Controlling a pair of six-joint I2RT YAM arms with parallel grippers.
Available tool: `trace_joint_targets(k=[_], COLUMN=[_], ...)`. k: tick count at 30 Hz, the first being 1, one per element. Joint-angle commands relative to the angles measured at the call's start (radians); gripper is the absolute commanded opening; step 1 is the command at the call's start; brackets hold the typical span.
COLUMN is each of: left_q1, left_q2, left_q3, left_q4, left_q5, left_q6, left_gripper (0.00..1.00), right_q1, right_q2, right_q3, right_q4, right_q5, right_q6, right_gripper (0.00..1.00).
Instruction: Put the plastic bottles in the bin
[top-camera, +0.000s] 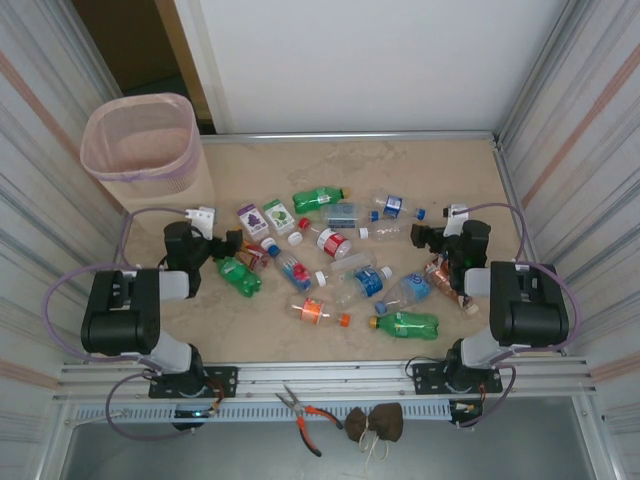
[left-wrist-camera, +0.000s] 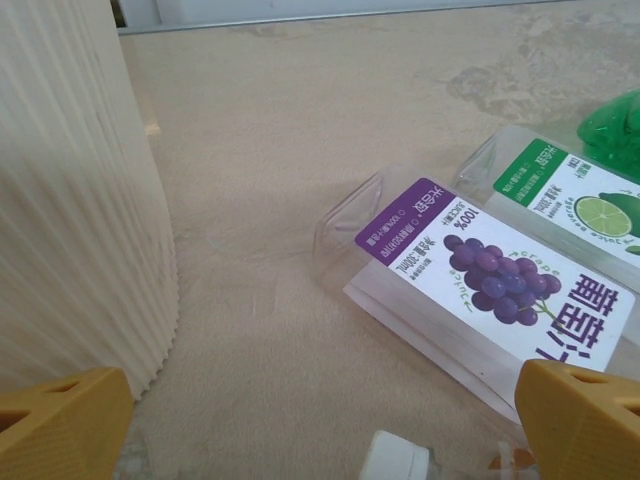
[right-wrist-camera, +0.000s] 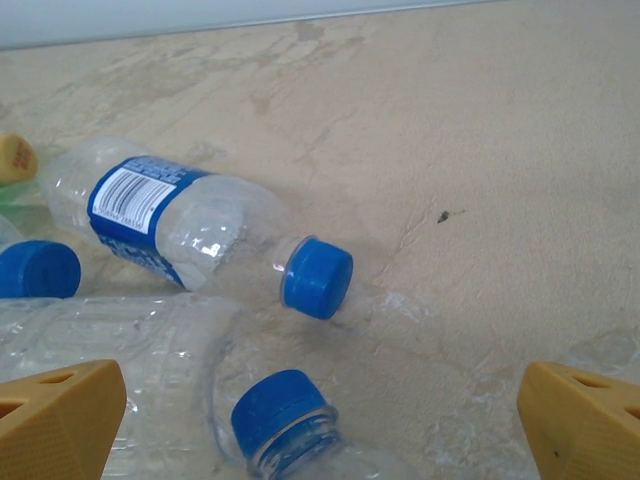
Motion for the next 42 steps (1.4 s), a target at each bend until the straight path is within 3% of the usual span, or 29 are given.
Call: trace_joint_targets(k=[1,8,12,19,24,28,32,37,42], left_q1=[-0.02,-0.059,-0.15,-0.179,-0.152,-0.058,-0.029,-0.034,-0.041], left_q2=[-0.076,-0.21,-0.306,-0.43,-0.446,-0.417,-0.367,-0.332,-0.364], left_q3=[0.073,0.084,0.146,0.226,0.325,0.404,0.457,0.467,0.442], left_q4=[-0.148,-0.314,-0.575,-0.912,-1.139,-1.276,-1.397,-1.425,-1.407], left_q5=[-0.044,-0.174,-0.433,-0.49,-0.458,-0.233,-0.164,-0.054,-0.047], left_q6=[0.006,-0.013,-0.061,-0.241,-0.415,-0.487,-0.521,-0.544,-0.574], left_gripper=[0.99,0.99,0.99,0.98,0.99,0.99,0.98,0.97,0.92], right_q1=[0.017,0.042,0.059,0.097,0.152,0.172,0.182,0.191,0.201], right_q2=[-0.067,-0.165,-0.255,-0.412,-0.464,-0.472,-0.499,-0.519,-0.566], right_q3=[0.027,0.06,0.083,0.113,0.13,0.166,0.181,0.201,0.212], right_q4=[-0.081,-0.227,-0.371,-0.613,-0.694,-0.754,-0.793,-0.855,-0.923], right_q5=[0.079,0.167,0.23,0.284,0.271,0.221,0.201,0.16,0.104], right_q6=[-0.01,0.002,0.038,0.202,0.258,0.281,0.303,0.344,0.417], right_gripper=[0.99,0.99,0.99,1.0,1.0,0.99,0.99,0.99,0.98])
